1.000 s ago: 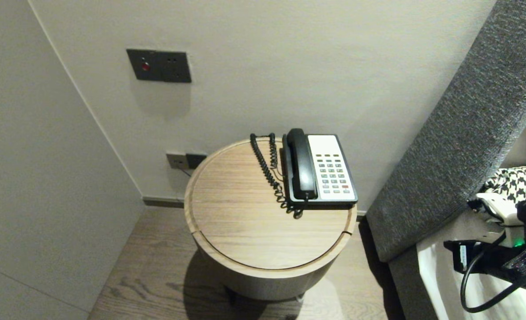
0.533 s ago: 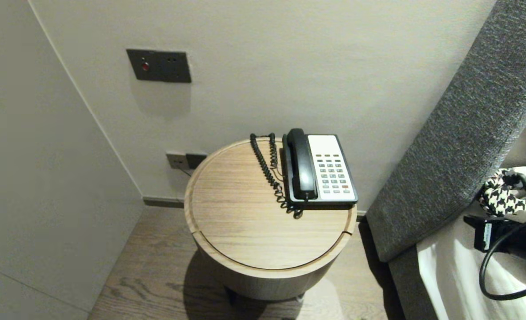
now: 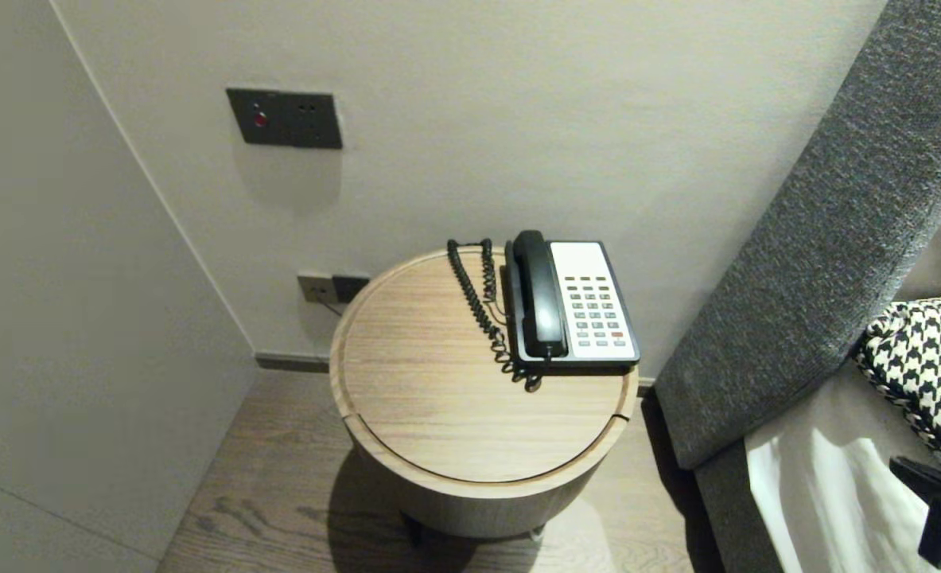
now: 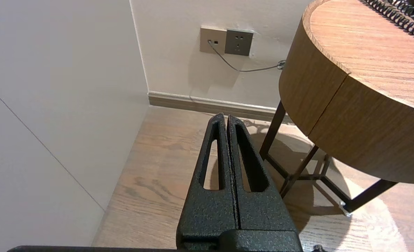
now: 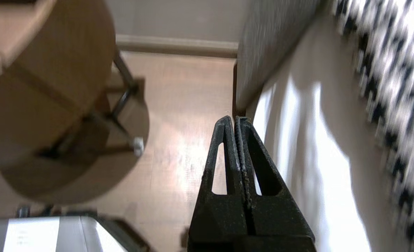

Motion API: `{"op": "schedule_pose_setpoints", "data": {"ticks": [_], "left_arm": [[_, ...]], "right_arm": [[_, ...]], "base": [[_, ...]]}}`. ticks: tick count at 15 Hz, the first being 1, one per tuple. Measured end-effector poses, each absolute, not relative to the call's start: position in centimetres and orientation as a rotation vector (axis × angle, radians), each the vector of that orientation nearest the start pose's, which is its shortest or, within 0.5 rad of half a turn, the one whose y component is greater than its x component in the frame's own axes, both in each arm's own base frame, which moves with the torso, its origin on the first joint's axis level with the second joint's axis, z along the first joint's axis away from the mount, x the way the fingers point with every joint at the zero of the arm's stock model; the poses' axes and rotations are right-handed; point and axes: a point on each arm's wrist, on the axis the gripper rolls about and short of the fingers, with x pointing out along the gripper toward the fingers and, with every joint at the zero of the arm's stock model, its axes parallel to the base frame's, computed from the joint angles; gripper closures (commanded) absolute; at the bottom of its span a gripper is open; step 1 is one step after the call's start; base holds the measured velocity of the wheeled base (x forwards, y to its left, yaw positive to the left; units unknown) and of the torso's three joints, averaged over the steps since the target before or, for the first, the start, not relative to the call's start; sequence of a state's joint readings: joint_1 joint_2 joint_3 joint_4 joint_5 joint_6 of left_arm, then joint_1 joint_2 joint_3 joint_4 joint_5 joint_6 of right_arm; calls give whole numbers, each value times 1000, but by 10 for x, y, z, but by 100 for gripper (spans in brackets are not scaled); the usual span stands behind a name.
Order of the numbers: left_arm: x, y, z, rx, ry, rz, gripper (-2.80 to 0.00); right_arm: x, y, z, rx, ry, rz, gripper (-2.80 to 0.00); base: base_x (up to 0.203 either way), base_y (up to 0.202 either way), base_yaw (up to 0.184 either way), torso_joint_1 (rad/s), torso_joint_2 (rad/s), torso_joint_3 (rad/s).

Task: Open the nightstand drawer

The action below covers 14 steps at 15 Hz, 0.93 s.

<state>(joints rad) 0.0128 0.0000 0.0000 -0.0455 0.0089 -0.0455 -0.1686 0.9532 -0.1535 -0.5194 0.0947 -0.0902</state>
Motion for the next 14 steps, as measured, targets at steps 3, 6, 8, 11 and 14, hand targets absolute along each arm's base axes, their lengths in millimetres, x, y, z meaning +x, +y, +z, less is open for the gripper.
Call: {"op": "schedule_pose_setpoints", "data": {"ticks": [3, 6, 8, 11, 14], "left_arm": [[-23, 0, 80, -46, -46, 21, 0], [-23, 0, 80, -45, -46, 21, 0], [-23, 0, 80, -45, -46, 21, 0], [-23, 0, 80, -45, -46, 21, 0], [-23, 0, 80, -45, -46, 21, 0]], "right_arm": [[74, -10, 117, -47, 320, -49, 0], [59, -7, 108, -35, 342, -13, 0], [47, -4, 99, -17, 388, 28, 0], [28, 0, 87, 10, 456, 53, 0], [22, 1, 88, 8, 412, 37, 0]], "base": [[0, 0, 0, 0, 0, 0], [0, 0, 0, 0, 0, 0], [0, 0, 0, 0, 0, 0], [0, 0, 0, 0, 0, 0], [0, 0, 0, 0, 0, 0]]}}
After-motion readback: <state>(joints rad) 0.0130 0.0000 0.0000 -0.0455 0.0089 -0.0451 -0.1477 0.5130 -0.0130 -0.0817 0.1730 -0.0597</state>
